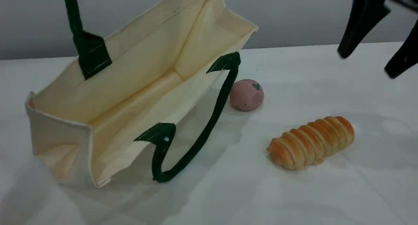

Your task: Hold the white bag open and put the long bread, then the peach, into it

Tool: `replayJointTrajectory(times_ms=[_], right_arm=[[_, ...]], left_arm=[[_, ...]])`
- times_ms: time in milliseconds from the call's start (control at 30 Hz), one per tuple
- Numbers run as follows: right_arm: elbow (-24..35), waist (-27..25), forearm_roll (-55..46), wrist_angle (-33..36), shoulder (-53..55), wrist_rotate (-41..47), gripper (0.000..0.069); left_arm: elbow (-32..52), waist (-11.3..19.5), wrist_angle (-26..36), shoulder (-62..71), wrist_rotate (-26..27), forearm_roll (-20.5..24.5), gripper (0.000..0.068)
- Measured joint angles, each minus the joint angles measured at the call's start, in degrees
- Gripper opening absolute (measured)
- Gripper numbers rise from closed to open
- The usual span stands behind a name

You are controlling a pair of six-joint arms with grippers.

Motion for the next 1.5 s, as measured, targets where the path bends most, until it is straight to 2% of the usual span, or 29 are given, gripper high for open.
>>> replayJointTrajectory(times_ms=[233, 400, 567, 1167, 1500], right_arm=[[-0.1, 4.4, 0.1, -5.6, 6.1, 6.4, 0.0586], [-0.1, 4.4, -0.5, -7.7, 10.9, 14.2, 0.0585], [-0.1, 4.4, -1.4, -8.5, 14.8, 18.5, 0.0585], [-0.7, 4.4, 1.9, -15.8, 21.6, 18.8, 0.0584], [-0.7, 4.4, 3.0, -20.4, 21.9, 16.8, 0.0584]], left_arm=[[0.0, 0.0, 0.0, 0.0, -0.2, 0.0, 0.0089], [0.0, 0.0, 0.0, 0.0, -0.4, 0.0, 0.0089], [0.0, 0.0, 0.0, 0.0, -1.5, 0.0, 0.0089], [0.0, 0.0, 0.0, 0.0, -1.4, -0.1, 0.0089], [0.0, 0.0, 0.0, 0.0, -1.4, -0.1, 0.0089]])
